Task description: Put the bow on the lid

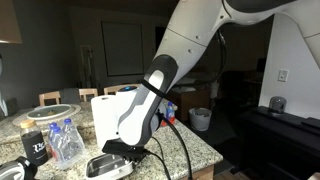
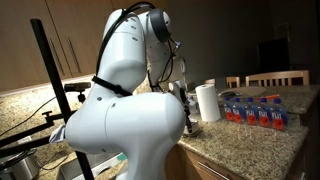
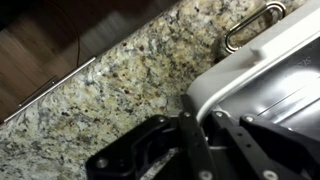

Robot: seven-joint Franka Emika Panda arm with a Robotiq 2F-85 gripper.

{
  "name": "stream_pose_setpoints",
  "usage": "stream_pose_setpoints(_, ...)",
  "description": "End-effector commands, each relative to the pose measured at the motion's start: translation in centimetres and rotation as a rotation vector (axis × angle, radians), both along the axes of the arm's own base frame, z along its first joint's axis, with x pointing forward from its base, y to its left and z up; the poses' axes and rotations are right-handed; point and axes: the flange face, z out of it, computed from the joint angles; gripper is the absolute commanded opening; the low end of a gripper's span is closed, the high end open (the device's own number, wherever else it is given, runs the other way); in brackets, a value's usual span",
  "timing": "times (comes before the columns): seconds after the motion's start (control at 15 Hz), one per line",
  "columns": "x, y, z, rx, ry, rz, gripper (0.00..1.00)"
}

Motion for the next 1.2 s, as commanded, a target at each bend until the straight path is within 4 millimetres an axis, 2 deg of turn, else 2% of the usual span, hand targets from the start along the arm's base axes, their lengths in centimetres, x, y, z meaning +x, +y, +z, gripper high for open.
stream_pose_setpoints(0.0, -0.3, 0.4, -0.4, 0.033, -0.012, -0.022, 0.04)
stream_pose_setpoints(0.53, 1.5, -0.3, -0.1, 0.059, -0.036, -0.053, 0.04)
stream_pose_setpoints(0.87, 1.4, -0.5, -1.6, 0.047, -0.011, -0.055, 0.04)
stream_pose_setpoints(1.13, 1.2, 0.2, -1.7, 0.057, -0.013, -0.048, 0.04)
